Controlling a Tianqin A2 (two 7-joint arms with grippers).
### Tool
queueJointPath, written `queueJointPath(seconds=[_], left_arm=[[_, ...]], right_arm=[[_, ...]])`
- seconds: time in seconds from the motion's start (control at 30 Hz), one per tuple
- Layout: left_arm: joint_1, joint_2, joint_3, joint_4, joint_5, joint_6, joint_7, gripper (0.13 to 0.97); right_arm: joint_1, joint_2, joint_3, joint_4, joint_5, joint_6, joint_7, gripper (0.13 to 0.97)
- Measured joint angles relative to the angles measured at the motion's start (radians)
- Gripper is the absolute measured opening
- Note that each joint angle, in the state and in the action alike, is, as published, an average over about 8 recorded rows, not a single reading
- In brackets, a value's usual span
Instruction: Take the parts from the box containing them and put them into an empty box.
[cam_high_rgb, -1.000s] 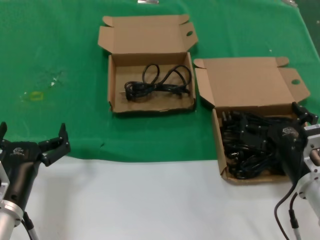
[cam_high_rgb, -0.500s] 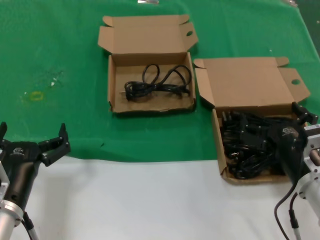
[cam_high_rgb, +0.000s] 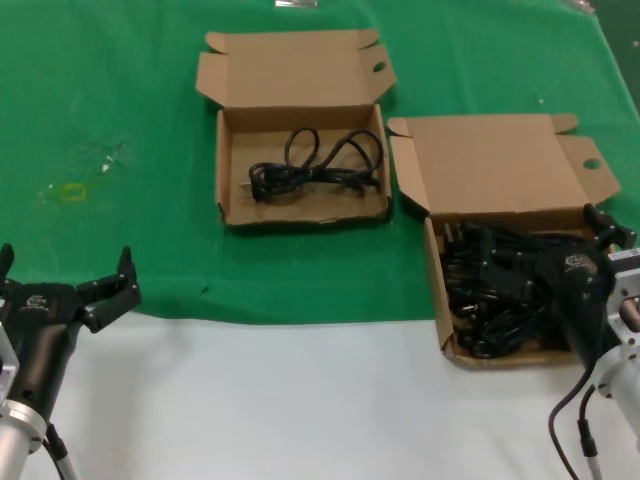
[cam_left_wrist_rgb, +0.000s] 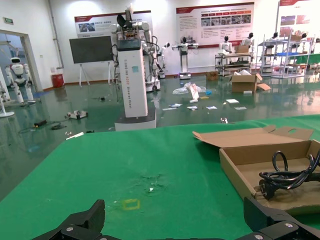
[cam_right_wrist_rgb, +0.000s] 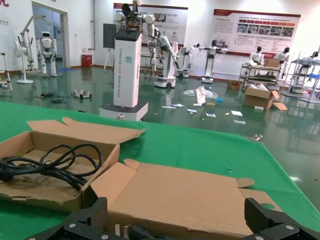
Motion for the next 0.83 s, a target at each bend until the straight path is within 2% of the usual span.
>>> queueJointPath(seconds=[0.83], left_arm=[[0.000, 0.000, 0.000, 0.000, 0.000, 0.000, 0.000, 0.966]], right_arm=[[0.000, 0.000, 0.000, 0.000, 0.000, 0.000, 0.000, 0.966]])
